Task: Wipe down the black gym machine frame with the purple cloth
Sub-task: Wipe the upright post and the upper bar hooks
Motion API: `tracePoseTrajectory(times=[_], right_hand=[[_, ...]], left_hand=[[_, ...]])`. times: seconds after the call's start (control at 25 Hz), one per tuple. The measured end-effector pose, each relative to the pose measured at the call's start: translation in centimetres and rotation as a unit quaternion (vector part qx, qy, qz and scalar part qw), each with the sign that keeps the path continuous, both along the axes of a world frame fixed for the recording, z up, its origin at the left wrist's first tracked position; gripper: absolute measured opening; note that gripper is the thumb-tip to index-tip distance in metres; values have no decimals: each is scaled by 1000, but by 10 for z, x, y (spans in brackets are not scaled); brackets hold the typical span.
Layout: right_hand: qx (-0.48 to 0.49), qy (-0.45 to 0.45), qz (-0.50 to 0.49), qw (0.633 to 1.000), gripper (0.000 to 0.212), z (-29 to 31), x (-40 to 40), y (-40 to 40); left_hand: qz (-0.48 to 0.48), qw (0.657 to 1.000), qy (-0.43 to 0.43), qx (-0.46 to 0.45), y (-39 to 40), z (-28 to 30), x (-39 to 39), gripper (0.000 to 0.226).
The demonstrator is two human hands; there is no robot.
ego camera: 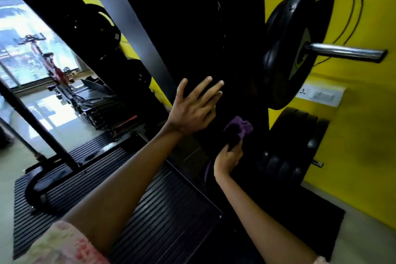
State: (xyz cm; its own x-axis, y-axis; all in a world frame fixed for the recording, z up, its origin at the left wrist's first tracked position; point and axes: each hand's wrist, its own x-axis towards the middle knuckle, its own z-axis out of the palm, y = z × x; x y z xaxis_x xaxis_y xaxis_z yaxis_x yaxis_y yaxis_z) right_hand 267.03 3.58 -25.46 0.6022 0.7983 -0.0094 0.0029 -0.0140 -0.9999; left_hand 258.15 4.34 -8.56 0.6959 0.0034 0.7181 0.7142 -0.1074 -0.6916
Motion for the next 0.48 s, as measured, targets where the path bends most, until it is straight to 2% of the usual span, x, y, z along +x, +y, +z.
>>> tracePoseTrajectory(times=[0.08, 0.16, 0.24, 0.32, 0.4, 0.48], right_hand=[[-121, 189, 9, 974, 50, -5, 3, 18], [-162, 254, 30, 953, 54, 3, 5, 22], [-157, 219, 33, 962, 55, 27, -1, 6], [-95, 112, 53, 988, 56, 34, -6, -10], [-40, 37, 71, 996, 57, 27, -7, -24], [-15, 42, 69, 997, 59, 4, -2, -17]], left_hand=[[-19, 1000, -2, 8, 0, 2, 1, 35], [-35, 999, -9, 0, -1, 1, 2, 33], [-39, 999, -20, -24, -4, 0, 2, 32], [-37, 998, -27, -50, -8, -1, 5, 32], [-28, 996, -30, -76, -11, 0, 5, 34], [9, 996, -3, -86, -13, -4, 6, 39]])
